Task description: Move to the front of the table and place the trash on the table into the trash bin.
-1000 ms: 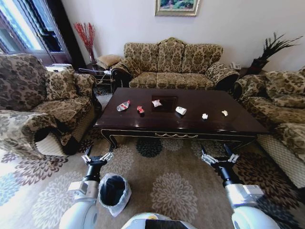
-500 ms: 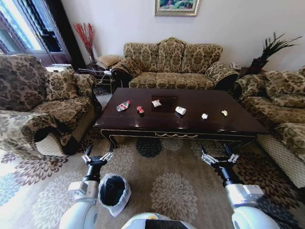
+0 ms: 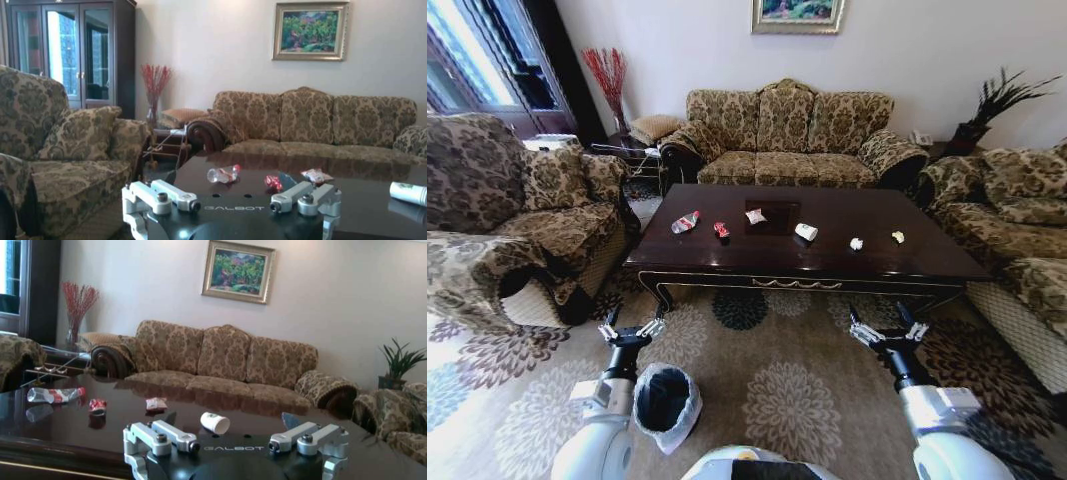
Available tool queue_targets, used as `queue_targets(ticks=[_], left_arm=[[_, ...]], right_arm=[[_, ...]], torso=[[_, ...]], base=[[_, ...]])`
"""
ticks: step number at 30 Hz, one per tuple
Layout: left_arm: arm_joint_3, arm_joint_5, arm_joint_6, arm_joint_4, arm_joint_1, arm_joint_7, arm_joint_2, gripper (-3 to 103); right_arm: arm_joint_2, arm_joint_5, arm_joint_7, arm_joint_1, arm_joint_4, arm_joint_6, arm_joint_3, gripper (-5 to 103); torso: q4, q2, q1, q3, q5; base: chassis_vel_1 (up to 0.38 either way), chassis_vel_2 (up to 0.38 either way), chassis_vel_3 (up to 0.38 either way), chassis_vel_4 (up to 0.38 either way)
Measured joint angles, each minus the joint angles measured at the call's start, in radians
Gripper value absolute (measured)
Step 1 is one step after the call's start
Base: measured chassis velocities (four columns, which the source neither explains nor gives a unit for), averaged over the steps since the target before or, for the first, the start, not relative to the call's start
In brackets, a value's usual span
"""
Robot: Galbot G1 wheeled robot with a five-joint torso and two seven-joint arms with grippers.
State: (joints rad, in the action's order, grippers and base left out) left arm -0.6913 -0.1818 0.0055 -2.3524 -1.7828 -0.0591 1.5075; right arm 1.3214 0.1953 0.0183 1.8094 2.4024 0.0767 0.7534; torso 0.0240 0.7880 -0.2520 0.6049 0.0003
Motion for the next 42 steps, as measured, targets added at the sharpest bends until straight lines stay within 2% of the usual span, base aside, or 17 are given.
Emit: queue_targets(ticks=[11, 16, 23, 30, 37, 39, 40, 42], left_arm=[[0.000, 0.000, 0.000, 0.000, 0.000, 0.000, 0.000, 100], [-0.019, -0.076, 0.069, -0.074, 0.029, -0.019, -0.059, 100], [-0.016, -0.091, 0.043, -0.081, 0.028, -0.005, -0.051, 100], [-0.028, -0.079, 0.053, -0.075, 0.013, -0.004, -0.051, 100], [-0.039, -0.083, 0.076, -0.009, 0.002, -0.004, -0.057, 100], [-0.049, -0.137, 0.123, 0.077, 0.008, 0.023, -0.078, 100], [-0.049, -0.137, 0.123, 0.077, 0.008, 0.023, -0.078, 100], [-0.057, -0.127, 0.129, 0.238, 0.043, 0.048, -0.113, 100]], right_arm=[[0.000, 0.000, 0.000, 0.000, 0.000, 0.000, 0.000, 100], [0.011, 0.082, 0.020, -0.027, 0.031, 0.070, 0.019, 100], [-0.001, 0.102, 0.018, -0.034, 0.029, 0.077, 0.016, 100], [-0.007, 0.100, 0.001, -0.035, 0.028, 0.082, 0.011, 100], [0.001, 0.085, -0.027, -0.026, 0.006, 0.060, 0.015, 100], [0.007, 0.082, -0.034, -0.020, -0.005, 0.050, 0.017, 100], [0.007, 0.082, -0.034, -0.020, -0.005, 0.050, 0.017, 100], [0.009, 0.074, -0.039, -0.014, -0.014, 0.029, 0.019, 100]], torso=[[0.0000, 0.000, 0.000, 0.000, 0.0000], [-0.0003, 0.000, 0.000, 0.000, 0.0001], [0.0001, 0.000, 0.000, 0.000, 0.0000], [0.0000, 0.000, 0.000, 0.000, 0.0000], [0.0000, 0.000, 0.000, 0.000, 0.0000], [0.0000, 0.000, 0.000, 0.000, 0.0001], [0.0000, 0.000, 0.000, 0.000, 0.0001], [-0.0002, 0.000, 0.000, 0.000, -0.0002]], base=[[0.000, 0.000, 0.000, 0.000], [0.000, 0.000, 0.000, 0.000], [0.000, 0.000, 0.000, 0.000], [0.000, 0.000, 0.000, 0.000], [0.000, 0.000, 0.000, 0.000], [0.000, 0.000, 0.000, 0.000], [0.000, 0.000, 0.000, 0.000], [0.000, 0.000, 0.000, 0.000]])
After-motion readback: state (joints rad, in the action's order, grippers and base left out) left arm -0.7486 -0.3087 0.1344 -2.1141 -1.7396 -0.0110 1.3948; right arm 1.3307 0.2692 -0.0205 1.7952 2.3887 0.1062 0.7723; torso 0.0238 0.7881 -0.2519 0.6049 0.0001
